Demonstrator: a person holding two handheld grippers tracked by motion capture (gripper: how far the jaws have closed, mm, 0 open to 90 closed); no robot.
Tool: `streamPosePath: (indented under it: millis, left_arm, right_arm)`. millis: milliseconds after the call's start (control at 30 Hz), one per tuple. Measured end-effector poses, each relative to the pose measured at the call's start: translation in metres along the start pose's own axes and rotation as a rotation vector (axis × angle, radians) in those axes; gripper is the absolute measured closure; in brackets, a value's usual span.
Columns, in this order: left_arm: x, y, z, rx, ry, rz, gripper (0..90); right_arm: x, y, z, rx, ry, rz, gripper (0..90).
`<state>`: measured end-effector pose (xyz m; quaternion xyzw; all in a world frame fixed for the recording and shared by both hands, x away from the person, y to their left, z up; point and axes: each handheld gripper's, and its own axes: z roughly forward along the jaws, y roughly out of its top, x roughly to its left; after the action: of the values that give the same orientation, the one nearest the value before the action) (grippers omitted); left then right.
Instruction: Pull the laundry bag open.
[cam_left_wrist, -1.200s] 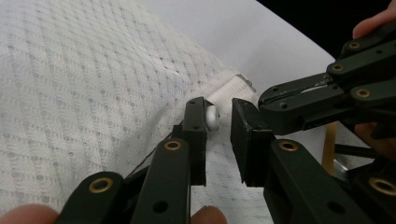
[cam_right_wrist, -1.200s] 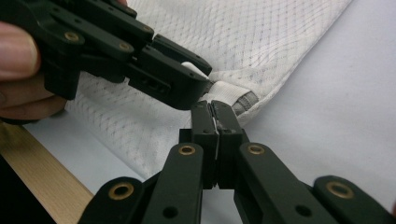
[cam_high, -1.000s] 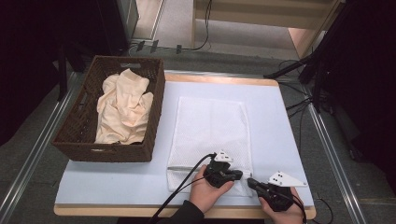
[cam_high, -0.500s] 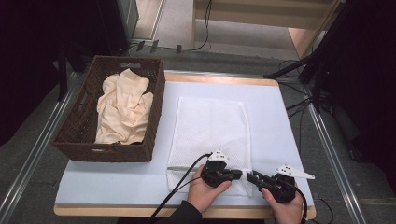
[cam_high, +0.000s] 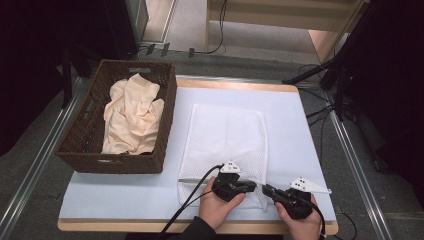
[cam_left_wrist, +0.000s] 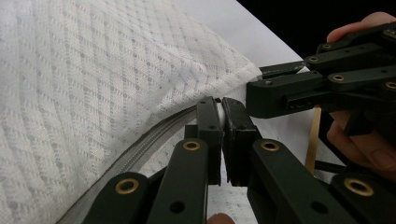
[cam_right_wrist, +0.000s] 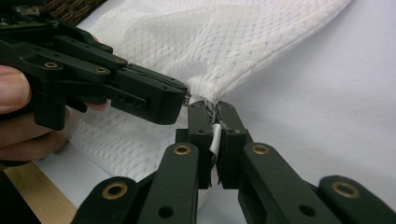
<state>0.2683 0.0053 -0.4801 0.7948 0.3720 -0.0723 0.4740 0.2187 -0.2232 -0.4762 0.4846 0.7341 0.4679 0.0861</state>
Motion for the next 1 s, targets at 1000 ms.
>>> streamPosePath:
  millis: [1000]
  left_arm:
    - [0.033,-0.022,-0.060,-0.042,0.170,-0.065,87.3]
  right_arm:
    - [-0.012,0.003,-0.018,-0.072,-0.061,0.048,87.7]
